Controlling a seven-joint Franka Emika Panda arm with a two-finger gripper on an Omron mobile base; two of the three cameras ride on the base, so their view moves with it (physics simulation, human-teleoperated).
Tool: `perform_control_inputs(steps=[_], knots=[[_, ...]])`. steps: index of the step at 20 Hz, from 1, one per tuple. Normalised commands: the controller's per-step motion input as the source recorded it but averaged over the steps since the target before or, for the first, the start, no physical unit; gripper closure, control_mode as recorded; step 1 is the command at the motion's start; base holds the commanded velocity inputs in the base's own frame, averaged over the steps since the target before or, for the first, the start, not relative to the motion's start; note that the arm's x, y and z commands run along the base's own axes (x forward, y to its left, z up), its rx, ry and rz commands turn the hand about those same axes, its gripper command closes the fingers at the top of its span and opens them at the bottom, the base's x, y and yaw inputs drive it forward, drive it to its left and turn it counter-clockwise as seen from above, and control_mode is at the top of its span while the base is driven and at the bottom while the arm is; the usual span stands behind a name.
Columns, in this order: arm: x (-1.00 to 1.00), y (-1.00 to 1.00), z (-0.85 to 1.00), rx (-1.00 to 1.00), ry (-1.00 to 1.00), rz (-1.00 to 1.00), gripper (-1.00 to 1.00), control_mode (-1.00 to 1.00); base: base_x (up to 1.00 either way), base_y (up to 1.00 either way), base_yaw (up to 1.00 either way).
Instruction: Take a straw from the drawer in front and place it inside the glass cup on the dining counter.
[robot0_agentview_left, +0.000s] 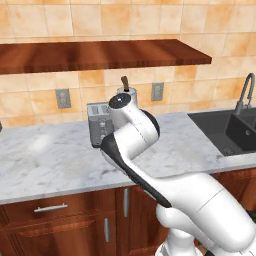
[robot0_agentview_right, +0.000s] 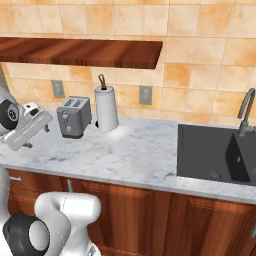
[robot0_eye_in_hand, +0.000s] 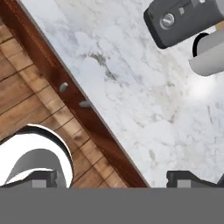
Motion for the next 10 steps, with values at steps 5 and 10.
perform_control_inputs(steps=[5,10], knots=[[-0.17,0.49,-0.17,-0.12,-0.15,0.19,-1.00,-1.00,0.00,0.00,0.00],[-0.18,0.33,-0.19,-0.09,-0.16,0.19,-1.00,-1.00,0.00,0.00,0.00]])
